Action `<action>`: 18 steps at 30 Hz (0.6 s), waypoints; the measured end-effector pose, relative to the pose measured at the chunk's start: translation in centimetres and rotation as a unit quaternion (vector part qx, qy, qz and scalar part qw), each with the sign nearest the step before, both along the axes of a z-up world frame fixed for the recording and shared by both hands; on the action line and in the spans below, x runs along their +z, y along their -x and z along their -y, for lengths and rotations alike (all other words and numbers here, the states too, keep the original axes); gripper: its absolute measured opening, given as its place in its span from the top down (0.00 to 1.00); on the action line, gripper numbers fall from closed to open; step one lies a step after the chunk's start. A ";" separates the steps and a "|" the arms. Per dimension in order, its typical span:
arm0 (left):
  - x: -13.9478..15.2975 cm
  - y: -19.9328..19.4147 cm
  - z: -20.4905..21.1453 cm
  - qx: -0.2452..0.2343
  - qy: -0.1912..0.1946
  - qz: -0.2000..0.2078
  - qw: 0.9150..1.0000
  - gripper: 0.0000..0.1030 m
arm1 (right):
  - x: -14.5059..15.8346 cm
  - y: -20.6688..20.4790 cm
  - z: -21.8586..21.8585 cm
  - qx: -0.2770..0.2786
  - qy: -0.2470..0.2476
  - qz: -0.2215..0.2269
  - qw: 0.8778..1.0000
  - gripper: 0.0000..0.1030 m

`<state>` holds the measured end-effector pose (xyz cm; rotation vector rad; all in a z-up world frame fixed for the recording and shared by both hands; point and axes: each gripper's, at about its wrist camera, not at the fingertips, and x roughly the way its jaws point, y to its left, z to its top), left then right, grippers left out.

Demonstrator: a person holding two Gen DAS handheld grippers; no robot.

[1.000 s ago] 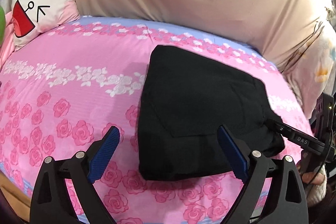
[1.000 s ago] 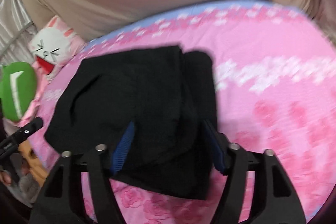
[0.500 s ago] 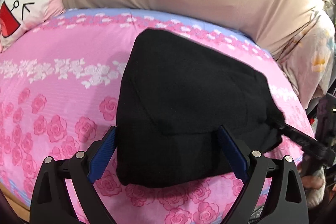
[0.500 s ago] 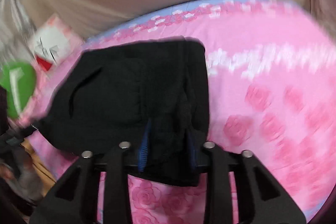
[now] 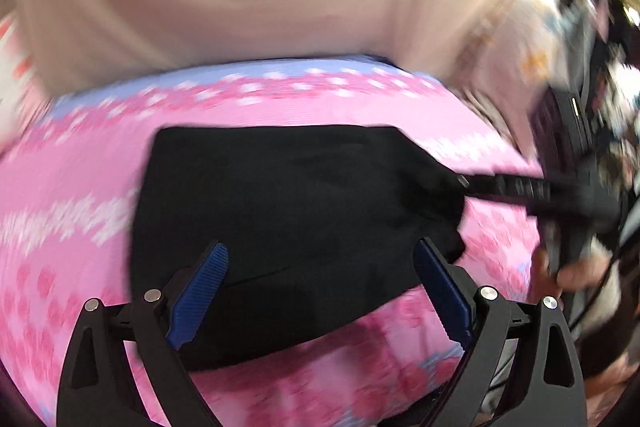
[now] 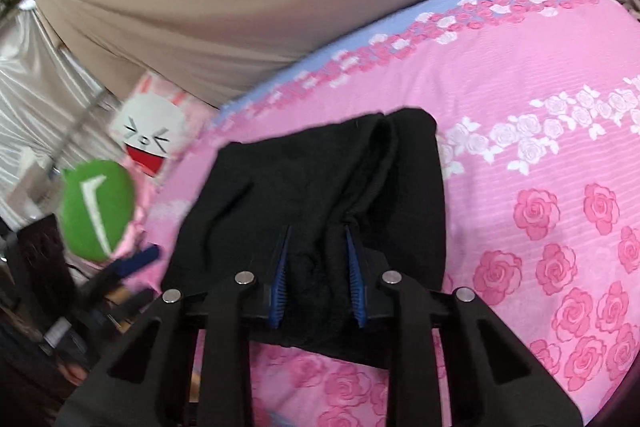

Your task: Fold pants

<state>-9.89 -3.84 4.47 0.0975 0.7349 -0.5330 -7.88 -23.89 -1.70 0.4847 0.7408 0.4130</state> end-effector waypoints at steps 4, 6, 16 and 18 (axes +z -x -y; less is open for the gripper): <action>-1.5 -0.4 4.6 -0.040 -0.033 0.000 0.999 0.11 | 0.1 -0.6 -0.2 0.013 -0.012 -0.005 1.000 0.79; -2.1 -0.7 6.0 -0.053 -0.035 -0.009 0.998 0.11 | 0.6 -0.8 -0.3 0.022 -0.028 0.002 0.999 0.79; -3.1 -4.5 6.4 -0.030 -0.005 -0.050 0.998 0.84 | 1.5 -1.0 0.0 0.026 -0.025 0.013 0.999 0.65; -1.4 -4.6 4.1 -0.020 0.040 -0.045 0.998 0.86 | 1.6 0.6 2.2 -0.002 -0.033 0.031 0.999 0.52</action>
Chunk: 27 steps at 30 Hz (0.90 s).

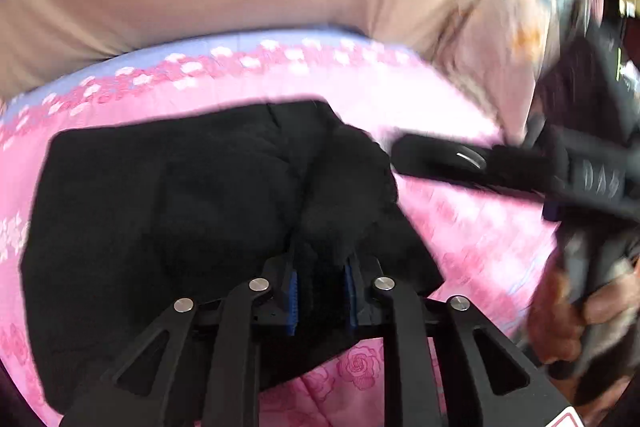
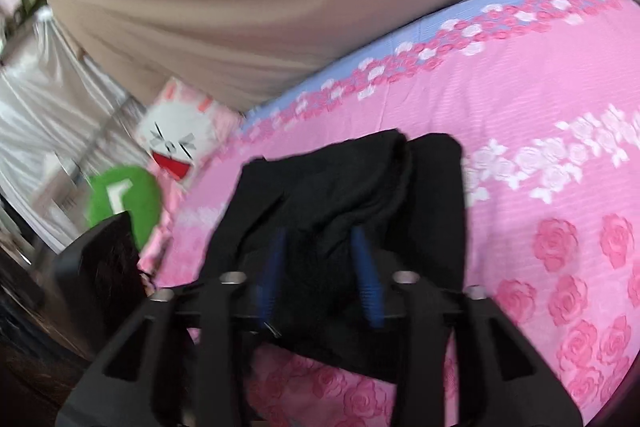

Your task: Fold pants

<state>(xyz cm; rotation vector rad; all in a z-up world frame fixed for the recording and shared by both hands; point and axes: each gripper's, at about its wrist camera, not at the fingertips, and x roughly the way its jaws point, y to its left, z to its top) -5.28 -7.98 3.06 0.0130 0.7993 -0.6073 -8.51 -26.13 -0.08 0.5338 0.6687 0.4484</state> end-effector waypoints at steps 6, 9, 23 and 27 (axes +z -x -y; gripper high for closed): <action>7.4 1.7 -7.6 0.058 0.069 0.065 0.994 0.86 | -3.6 0.9 2.0 -0.061 0.078 -0.070 0.993 0.43; 9.1 1.9 -10.5 0.093 0.084 0.079 0.989 0.86 | -5.3 -0.1 0.3 -0.029 0.061 -0.081 0.994 0.51; 10.0 2.6 -14.3 0.131 0.102 0.097 0.981 0.86 | -1.5 2.2 -0.9 -0.085 0.211 -0.032 0.973 0.87; 10.3 2.9 -14.7 0.126 0.108 0.102 0.981 0.86 | 2.7 0.9 -7.0 -0.016 0.192 0.036 0.981 0.87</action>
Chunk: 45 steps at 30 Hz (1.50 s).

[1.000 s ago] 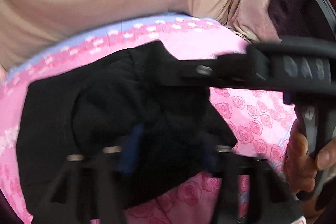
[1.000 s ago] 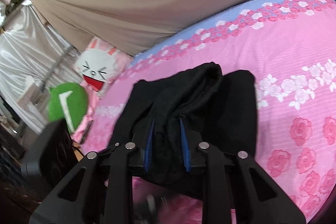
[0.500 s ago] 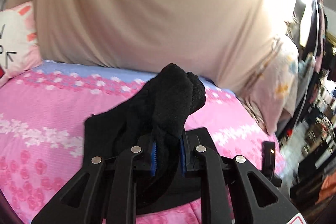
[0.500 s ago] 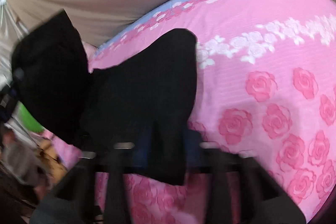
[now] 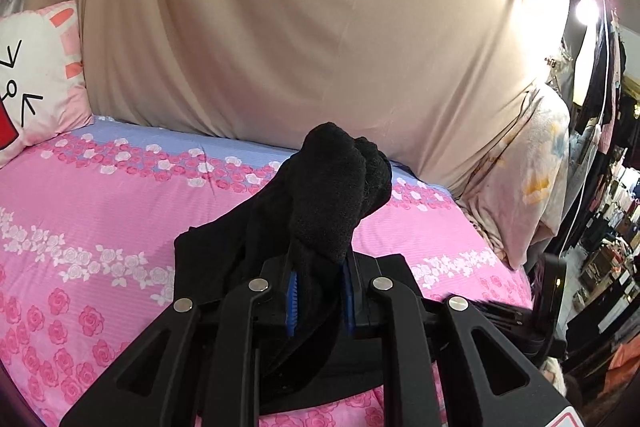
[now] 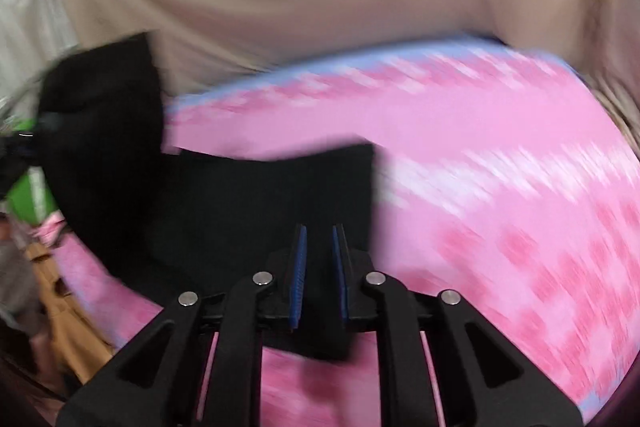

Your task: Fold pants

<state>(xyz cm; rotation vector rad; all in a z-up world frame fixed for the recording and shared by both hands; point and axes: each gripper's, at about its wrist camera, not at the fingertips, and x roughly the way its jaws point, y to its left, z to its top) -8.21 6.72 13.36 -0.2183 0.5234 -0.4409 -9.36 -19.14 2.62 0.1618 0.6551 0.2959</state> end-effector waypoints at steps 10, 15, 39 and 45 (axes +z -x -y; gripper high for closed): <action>0.0 0.6 -2.4 -0.012 0.013 0.010 1.000 0.85 | -6.6 -11.7 -15.7 0.143 0.043 -0.119 0.982 0.87; -0.1 0.6 -2.6 -0.020 0.020 0.011 1.000 0.85 | -3.2 -5.9 -11.9 0.121 0.046 -0.063 0.990 0.87; -1.3 0.8 -1.7 -0.035 0.025 -0.002 0.999 0.83 | -8.3 -2.7 -13.5 0.150 0.001 -0.094 0.984 1.00; -1.3 0.9 -1.6 -0.030 0.024 -0.004 0.999 0.82 | -7.3 3.6 -15.3 0.303 -0.003 -0.104 0.947 1.00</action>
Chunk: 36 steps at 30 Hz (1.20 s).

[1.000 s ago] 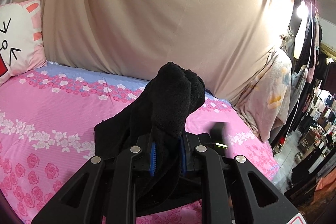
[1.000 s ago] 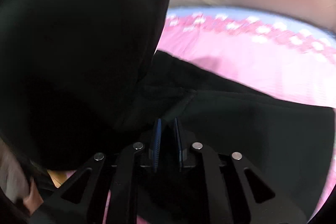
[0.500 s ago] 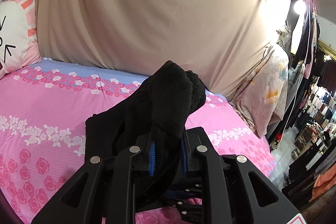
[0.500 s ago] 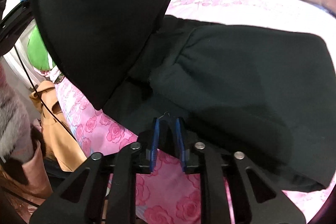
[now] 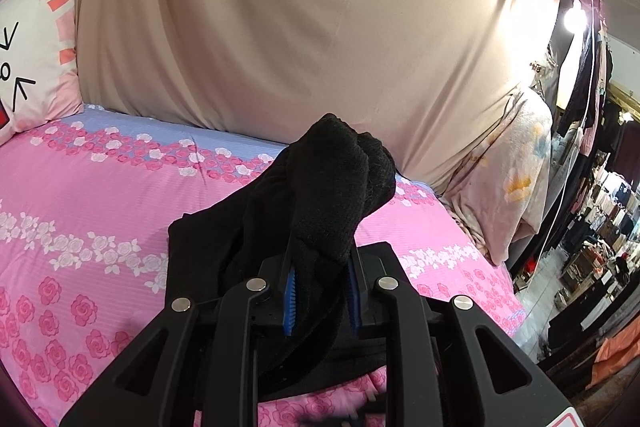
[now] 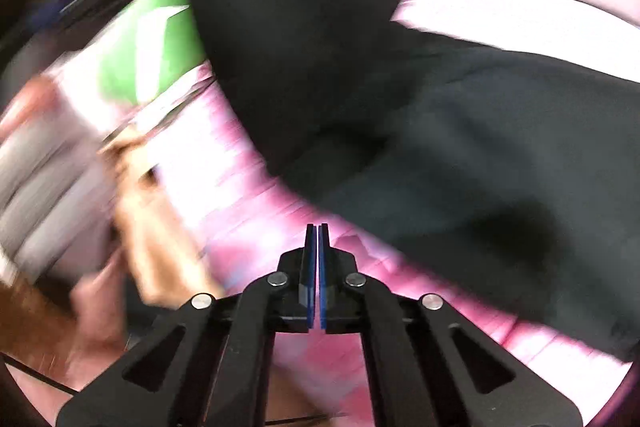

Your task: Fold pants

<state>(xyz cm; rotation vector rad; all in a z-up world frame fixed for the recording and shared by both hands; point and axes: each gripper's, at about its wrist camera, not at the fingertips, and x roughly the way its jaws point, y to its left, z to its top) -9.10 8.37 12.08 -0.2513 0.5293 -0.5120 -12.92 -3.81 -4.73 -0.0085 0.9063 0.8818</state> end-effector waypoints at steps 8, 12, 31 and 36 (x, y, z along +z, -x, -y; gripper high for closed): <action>-0.2 -0.1 1.1 -0.005 -0.008 -0.005 1.000 0.82 | 0.4 -2.4 3.7 -0.157 0.010 0.026 0.987 0.87; -0.2 0.0 1.3 -0.008 -0.014 -0.006 1.000 0.82 | -0.5 -4.8 3.2 -0.164 0.022 0.016 0.986 0.77; -0.7 -0.2 1.9 -0.016 -0.021 -0.015 1.000 0.81 | -0.3 1.9 -0.8 0.066 -0.016 0.016 0.998 1.00; -0.9 -0.2 3.4 -0.027 -0.031 -0.017 0.999 0.81 | 0.0 3.0 4.7 -0.042 -0.003 0.034 0.999 0.59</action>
